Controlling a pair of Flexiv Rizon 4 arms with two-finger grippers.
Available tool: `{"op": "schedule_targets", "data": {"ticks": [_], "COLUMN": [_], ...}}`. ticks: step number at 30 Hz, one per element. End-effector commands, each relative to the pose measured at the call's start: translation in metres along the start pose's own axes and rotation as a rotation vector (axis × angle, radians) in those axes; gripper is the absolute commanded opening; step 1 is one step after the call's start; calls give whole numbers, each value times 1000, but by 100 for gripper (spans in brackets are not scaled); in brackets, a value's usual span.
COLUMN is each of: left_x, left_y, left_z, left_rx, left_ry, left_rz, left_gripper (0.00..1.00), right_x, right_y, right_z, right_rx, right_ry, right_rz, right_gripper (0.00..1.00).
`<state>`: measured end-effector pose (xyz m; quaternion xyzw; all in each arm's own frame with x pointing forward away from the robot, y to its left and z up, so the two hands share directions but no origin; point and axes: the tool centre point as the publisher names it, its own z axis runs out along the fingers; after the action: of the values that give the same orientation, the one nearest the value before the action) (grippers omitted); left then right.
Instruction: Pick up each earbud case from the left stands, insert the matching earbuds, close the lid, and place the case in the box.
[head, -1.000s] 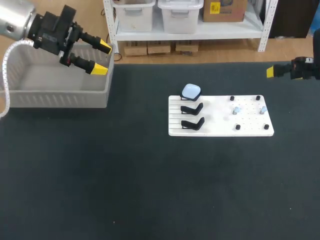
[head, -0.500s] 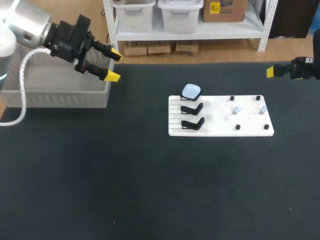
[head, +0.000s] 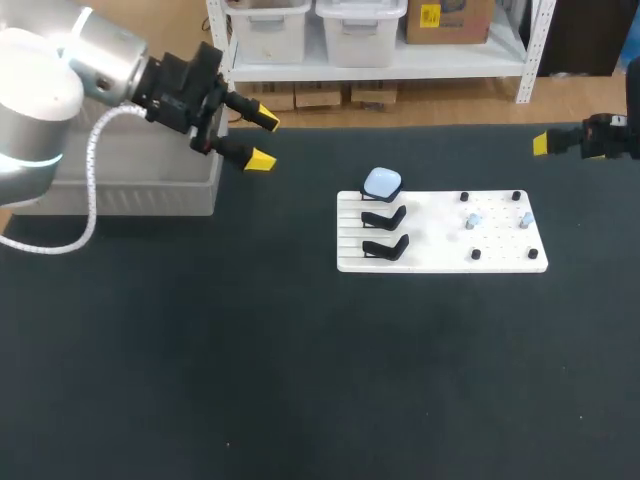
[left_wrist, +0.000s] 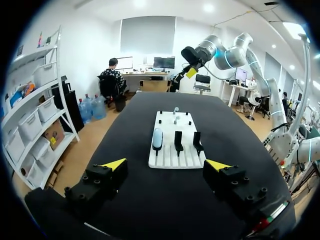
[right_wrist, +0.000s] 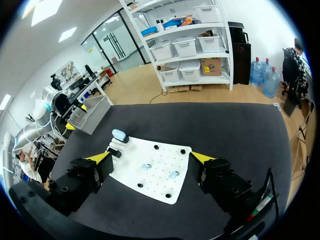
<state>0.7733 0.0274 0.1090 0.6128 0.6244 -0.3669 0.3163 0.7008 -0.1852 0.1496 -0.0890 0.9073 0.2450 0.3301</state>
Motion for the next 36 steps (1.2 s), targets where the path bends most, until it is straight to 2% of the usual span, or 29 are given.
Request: {"op": "schedule_targets", "data": {"ticks": [1, 14, 31, 36], "left_x": [3, -2, 3, 2], "left_y": [8, -2, 2, 6], "left_z": [18, 58, 102, 112], "left_rx": [19, 30, 57, 57], "left_ry": [-10, -48, -43, -58], "left_rz": [-3, 13, 11, 25], "left_gripper": [100, 100, 100, 94], "right_x": [0, 0, 0, 0], "right_y": [0, 0, 0, 0], "right_z": [0, 0, 0, 0], "right_rx": [-1, -1, -1, -1], "right_ry": [0, 0, 0, 0], "right_rz": [0, 0, 0, 0], "right_gripper": [100, 100, 100, 100]}}
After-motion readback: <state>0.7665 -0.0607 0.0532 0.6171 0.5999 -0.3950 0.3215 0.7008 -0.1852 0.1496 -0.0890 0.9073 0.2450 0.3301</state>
